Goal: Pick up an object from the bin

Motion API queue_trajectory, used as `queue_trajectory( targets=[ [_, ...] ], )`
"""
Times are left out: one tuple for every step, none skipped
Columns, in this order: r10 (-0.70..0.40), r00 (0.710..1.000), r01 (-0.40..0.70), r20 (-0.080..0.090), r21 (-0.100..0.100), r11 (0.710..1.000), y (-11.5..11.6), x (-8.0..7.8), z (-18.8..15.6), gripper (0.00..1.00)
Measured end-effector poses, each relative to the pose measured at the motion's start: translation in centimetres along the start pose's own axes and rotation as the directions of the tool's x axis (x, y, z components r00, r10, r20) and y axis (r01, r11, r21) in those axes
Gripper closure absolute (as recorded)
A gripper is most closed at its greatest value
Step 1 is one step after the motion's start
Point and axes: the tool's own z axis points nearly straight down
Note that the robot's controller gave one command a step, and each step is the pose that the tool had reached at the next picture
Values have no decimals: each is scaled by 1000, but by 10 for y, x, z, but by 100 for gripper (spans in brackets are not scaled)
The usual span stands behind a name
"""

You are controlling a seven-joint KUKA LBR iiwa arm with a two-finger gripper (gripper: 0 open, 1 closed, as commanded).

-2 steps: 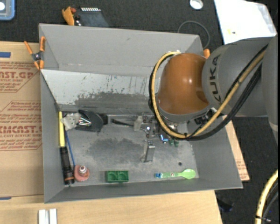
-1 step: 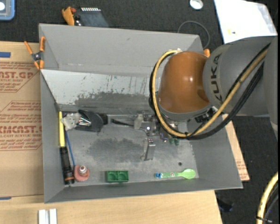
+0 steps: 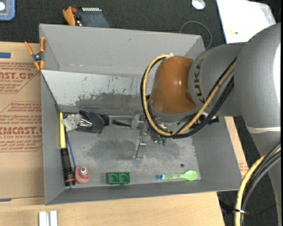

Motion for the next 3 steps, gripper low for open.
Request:
queue_trajectory(
  targets=[
    [128,992,-128,-2,1,992,2,-5,1,0],
    [101,995,-101,-1,1,995,-12,-19,10,0],
    [198,980,-198,0,-2,980,-2,-20,41,0]
  ],
)
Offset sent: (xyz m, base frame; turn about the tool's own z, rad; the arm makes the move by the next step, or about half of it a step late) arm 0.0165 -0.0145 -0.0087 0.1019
